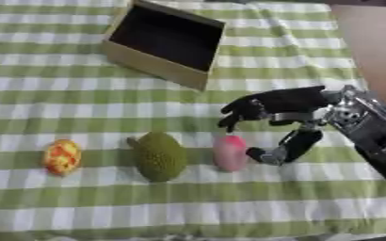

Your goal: Pick up objects on the table and place them in the box.

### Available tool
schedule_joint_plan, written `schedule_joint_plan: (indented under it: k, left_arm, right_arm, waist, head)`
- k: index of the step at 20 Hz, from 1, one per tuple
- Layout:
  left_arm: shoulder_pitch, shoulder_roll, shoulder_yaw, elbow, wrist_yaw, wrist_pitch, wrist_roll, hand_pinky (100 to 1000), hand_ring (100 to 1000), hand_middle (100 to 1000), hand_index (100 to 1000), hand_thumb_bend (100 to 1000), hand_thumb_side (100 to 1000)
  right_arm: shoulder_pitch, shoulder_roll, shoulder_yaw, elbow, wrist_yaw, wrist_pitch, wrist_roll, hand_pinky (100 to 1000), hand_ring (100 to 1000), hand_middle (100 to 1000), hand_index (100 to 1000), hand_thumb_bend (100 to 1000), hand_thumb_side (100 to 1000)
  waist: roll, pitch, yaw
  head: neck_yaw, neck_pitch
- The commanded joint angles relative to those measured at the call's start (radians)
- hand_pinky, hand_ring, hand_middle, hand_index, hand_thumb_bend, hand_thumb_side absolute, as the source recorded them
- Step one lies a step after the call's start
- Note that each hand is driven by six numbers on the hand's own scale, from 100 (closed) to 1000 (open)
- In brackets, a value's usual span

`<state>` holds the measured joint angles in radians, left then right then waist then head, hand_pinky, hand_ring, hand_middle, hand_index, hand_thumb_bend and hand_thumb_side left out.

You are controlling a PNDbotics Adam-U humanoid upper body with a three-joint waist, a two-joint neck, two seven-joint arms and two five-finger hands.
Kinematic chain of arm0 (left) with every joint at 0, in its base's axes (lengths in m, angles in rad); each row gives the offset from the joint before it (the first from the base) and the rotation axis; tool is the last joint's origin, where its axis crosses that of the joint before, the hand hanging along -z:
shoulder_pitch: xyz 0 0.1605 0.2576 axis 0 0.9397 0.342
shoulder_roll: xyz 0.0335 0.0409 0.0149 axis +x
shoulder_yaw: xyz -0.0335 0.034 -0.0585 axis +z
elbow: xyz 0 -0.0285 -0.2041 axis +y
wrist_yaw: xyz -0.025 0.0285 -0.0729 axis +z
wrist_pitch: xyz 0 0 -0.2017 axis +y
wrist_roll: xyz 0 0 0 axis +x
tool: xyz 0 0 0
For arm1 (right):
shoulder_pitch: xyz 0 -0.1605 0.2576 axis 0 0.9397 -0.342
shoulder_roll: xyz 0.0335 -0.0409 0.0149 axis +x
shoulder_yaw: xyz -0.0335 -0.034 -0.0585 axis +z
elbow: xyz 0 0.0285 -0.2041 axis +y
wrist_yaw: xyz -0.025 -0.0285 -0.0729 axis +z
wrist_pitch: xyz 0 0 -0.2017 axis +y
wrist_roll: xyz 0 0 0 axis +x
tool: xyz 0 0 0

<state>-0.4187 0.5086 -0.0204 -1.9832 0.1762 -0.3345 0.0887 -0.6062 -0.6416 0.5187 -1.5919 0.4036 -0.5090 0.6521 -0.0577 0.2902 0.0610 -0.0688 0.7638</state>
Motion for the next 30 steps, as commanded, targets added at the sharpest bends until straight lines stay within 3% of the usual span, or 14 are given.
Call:
schedule_joint_plan:
  k: [1,15,18,19,20,21,24,30]
  left_arm:
    - [-0.005,0.014,0.004,-0.017,0.004,-0.001,-0.003,664,768,726,863,100,575]
    - [-0.005,0.011,0.003,-0.017,0.009,-0.001,-0.005,664,771,727,863,100,575]
    - [-0.004,0.011,0.002,-0.017,0.011,-0.001,-0.007,663,771,727,863,100,575]
    - [-0.003,0.011,0.002,-0.017,0.011,0.000,-0.007,663,771,727,863,100,575]
    - [-0.002,0.011,0.002,-0.017,0.012,0.000,-0.007,663,771,727,863,100,575]
    - [-0.002,0.012,0.002,-0.017,0.013,0.000,-0.008,663,771,726,863,100,575]
    - [0.000,0.012,0.003,-0.017,0.014,0.002,-0.008,662,771,726,862,100,575]
    - [0.002,0.013,0.004,-0.017,0.018,0.005,-0.008,662,771,725,862,100,576]
  right_arm:
    - [-0.006,-0.007,-0.004,0.005,0.024,-0.271,0.255,1000,1000,758,968,100,499]
    - [0.004,0.016,0.003,0.053,0.108,-0.319,0.255,1000,999,754,952,114,526]
    - [0.005,0.021,-0.003,0.059,0.109,-0.319,0.255,1000,986,671,901,100,517]
    - [0.005,0.022,-0.005,0.061,0.105,-0.315,0.255,1000,986,671,901,100,517]
    - [0.007,0.024,-0.008,0.062,0.097,-0.308,0.255,1000,961,580,841,100,482]
    - [0.007,0.025,-0.012,0.062,0.084,-0.298,0.254,1000,950,553,824,100,459]
    - [0.007,0.025,-0.027,0.047,0.032,-0.251,0.228,976,891,465,766,100,239]
    - [0.015,0.003,-0.048,-0.033,-0.076,-0.142,0.154,949,819,397,729,100,240]
  waist:
    - [-0.005,-0.024,0.001]
    - [0.000,-0.022,0.000]
    - [0.000,-0.022,-0.001]
    - [0.000,-0.022,-0.001]
    - [0.000,-0.022,-0.001]
    - [0.001,-0.022,-0.001]
    - [0.001,-0.023,-0.002]
    - [0.000,-0.022,-0.005]
  head:
    - [-0.003,-0.002]
    - [-0.004,-0.004]
    - [-0.004,-0.003]
    - [-0.004,-0.003]
    - [-0.003,-0.003]
    - [-0.003,-0.004]
    - [-0.002,-0.003]
    - [0.001,-0.002]
